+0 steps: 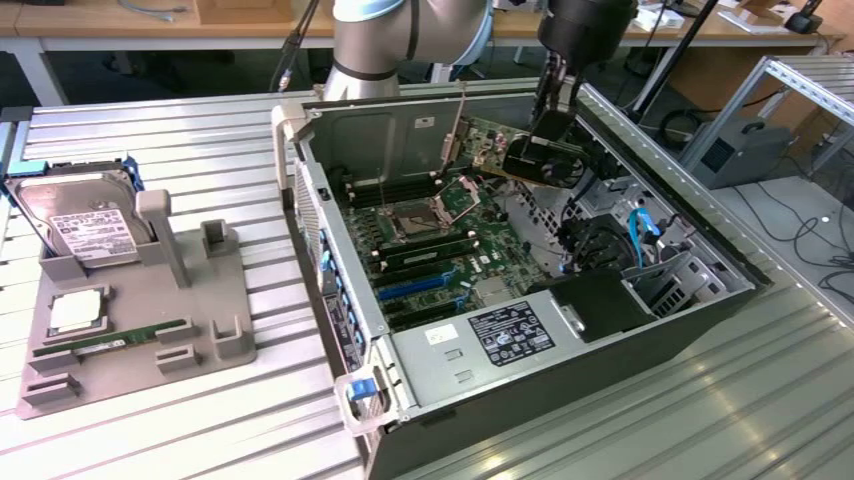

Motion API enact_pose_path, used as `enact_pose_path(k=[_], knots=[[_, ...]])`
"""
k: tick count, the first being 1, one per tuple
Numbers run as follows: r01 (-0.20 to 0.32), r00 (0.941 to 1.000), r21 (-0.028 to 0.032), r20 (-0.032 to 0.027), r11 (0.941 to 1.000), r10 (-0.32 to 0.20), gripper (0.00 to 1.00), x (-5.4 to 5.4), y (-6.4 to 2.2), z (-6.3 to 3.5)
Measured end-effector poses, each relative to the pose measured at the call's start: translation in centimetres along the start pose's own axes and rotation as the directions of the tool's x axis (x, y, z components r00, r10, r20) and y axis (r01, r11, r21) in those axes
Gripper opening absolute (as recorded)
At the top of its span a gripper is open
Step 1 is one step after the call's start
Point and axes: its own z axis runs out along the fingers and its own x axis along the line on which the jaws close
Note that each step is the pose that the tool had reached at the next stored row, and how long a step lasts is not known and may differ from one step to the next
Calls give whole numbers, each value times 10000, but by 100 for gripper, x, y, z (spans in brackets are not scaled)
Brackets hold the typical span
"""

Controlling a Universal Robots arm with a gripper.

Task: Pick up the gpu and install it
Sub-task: 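Insert the gpu into the slot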

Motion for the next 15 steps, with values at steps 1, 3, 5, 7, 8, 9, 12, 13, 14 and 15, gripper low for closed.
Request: enact_pose_path(k=[1, 3, 5, 7, 8, 9, 12, 13, 14, 15], knots=[[64, 10000, 0, 1, 10000, -64, 27, 0, 0, 0], [221, 9998, -1, 6, 9998, -221, 27, 0, 0, 0], [359, 9994, -1, 10, 9994, -359, 27, 0, 0, 0], [532, 9986, -2, 15, 9986, -532, 27, 0, 0, 0], [647, 9979, -2, 18, 9979, -647, 27, 0, 0, 0], [725, 9974, -3, 20, 9974, -725, 27, 0, 0, 0], [954, 9954, -4, 28, 9954, -954, 27, 0, 0, 0], [1043, 9945, -4, 30, 9945, -1043, 27, 0, 0, 0], [1112, 9938, -4, 32, 9938, -1112, 27, 0, 0, 0], [1184, 9930, -4, 34, 9930, -1184, 27, 0, 0, 0]])
